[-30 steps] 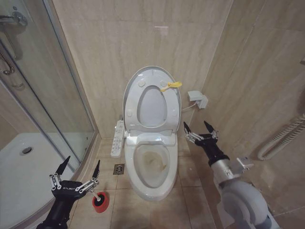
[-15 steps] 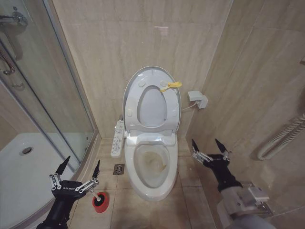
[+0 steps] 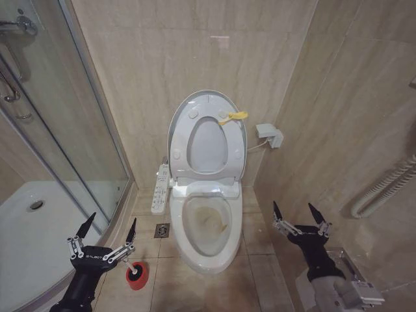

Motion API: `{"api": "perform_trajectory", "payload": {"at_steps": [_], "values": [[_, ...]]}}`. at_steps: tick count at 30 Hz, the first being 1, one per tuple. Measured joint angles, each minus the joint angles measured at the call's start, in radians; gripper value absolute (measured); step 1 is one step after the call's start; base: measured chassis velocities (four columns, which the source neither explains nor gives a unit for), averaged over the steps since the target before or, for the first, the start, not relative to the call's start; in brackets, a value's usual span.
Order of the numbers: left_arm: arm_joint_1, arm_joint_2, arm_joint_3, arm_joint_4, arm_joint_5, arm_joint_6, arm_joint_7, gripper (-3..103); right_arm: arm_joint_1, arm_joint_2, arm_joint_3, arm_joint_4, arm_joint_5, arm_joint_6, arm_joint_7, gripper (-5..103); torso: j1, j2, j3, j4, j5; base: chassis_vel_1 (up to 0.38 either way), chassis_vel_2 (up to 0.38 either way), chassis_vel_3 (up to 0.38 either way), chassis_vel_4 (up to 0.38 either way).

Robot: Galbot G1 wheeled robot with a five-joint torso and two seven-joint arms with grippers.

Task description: Open the toilet lid, clean the toilet bowl with a toilet brush, close the toilet lid, and flush.

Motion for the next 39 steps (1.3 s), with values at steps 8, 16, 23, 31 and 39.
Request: {"api": "perform_trajectory", "payload": {"at_steps": [8,16,23,31,39], "values": [[0.0,0.0,0.0,0.0,0.0,0.0,0.0,100,-0.013,0.021,-0.008,0.011,-0.011,0.002,-0.019,100,0.0,0.0,0.0,-0.0001,0.0001,0.0,0.0,0.0,0.0],[0.0,0.0,0.0,0.0,0.0,0.0,0.0,100,-0.017,0.025,-0.009,0.013,-0.011,-0.031,-0.026,100,0.0,0.0,0.0,-0.0001,0.0001,0.0,0.0,0.0,0.0],[0.0,0.0,0.0,0.0,0.0,0.0,0.0,100,-0.016,0.025,-0.009,0.014,-0.011,-0.032,-0.026,100,0.0,0.0,0.0,-0.0001,0.0001,0.0,0.0,0.0,0.0],[0.0,0.0,0.0,0.0,0.0,0.0,0.0,100,-0.016,0.024,-0.009,0.014,-0.011,-0.033,-0.026,100,0.0,0.0,0.0,-0.0001,0.0002,0.0,0.0,0.0,0.0],[0.0,0.0,0.0,0.0,0.0,0.0,0.0,100,-0.015,0.024,-0.009,0.014,-0.01,-0.033,-0.026,100,0.0,0.0,0.0,-0.0001,0.0002,0.0,0.0,0.0,0.0]]}}
